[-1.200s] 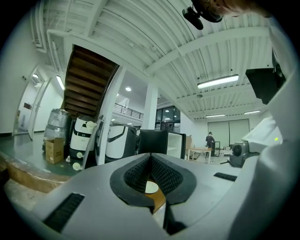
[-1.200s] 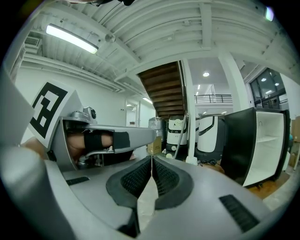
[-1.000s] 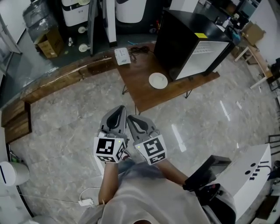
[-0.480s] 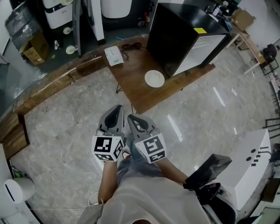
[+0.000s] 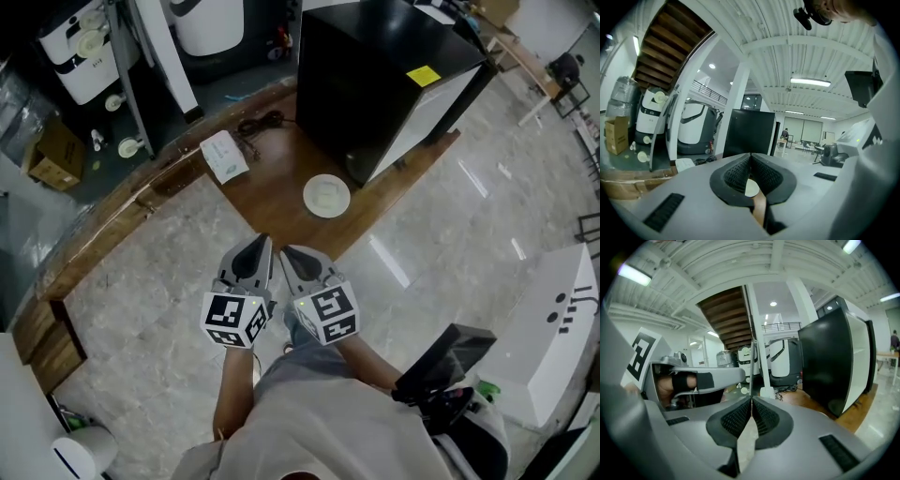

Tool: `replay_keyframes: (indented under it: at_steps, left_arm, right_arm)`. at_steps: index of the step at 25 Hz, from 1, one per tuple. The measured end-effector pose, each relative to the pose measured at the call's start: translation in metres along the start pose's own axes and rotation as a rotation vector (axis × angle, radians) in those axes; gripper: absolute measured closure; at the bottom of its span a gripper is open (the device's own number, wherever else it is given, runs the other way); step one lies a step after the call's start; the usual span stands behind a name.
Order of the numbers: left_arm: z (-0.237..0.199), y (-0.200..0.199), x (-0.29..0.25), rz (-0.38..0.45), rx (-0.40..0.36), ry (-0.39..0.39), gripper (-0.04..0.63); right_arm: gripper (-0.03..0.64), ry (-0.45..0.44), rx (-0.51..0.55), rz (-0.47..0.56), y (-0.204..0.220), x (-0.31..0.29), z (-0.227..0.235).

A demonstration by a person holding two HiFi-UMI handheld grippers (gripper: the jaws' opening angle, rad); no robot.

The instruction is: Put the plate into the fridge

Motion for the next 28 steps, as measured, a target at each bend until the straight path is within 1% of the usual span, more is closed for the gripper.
replay_keyframes:
  at_steps: [2, 5, 7, 11, 14, 17, 19, 22, 25, 28]
  left_arm:
    - [-0.026, -0.012, -0.053, -0.036, 0.004, 0.031, 0.575]
    - [-0.057, -0.030, -0.128, -0.068, -0.012, 0.055, 0.575]
    - [-0.064, -0.040, -0.168, -0.077, -0.029, 0.071, 0.575]
    - [-0.056, -0.056, -0.226, -0.102, -0.051, 0.121, 0.575]
    - [-0.060, -0.054, -0.270, -0.124, -0.053, 0.154, 0.575]
    - [-0.068, -0.054, -0.308, -0.138, -0.030, 0.171, 0.575]
    - [-0.073, -0.051, -0.334, -0.167, -0.031, 0.194, 0.575]
    - [-0.084, -0.031, -0.379, -0.242, -0.051, 0.259, 0.575]
    - [-0.094, -0.017, -0.420, -0.304, -0.046, 0.319, 0.575]
    - [-0.092, -0.018, -0.460, -0.349, -0.006, 0.386, 0.574]
  right_arm:
    - [0.598, 0.011, -0.052, -0.012, -0.018, -0.040, 0.041]
    - [0.598, 0.064, -0.059, -0.011, -0.045, -0.088, 0.104]
    - [0.598, 0.103, -0.068, -0.004, -0.057, -0.103, 0.142]
    - [0.598, 0.178, -0.096, 0.004, -0.070, -0.104, 0.201]
    - [0.598, 0.225, -0.117, -0.002, -0.070, -0.113, 0.241]
    - [0.598, 0.243, -0.139, -0.025, -0.070, -0.118, 0.272]
    - [0.598, 0.269, -0.162, -0.041, -0.068, -0.120, 0.292]
    - [0.598, 0.337, -0.196, -0.075, -0.051, -0.128, 0.324]
    - [0.598, 0.402, -0.237, -0.102, -0.040, -0.135, 0.352]
    - [0.598, 0.439, -0.293, -0.135, -0.035, -0.139, 0.379]
Point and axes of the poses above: the fingertips, and each gripper's own axes: x backward along the fingers, z to its right, y out of its underside, the point moved 6 cm from there along x, backward along the fingers, and after that the axes turned 2 degrees about x, right-handed, at the moved point
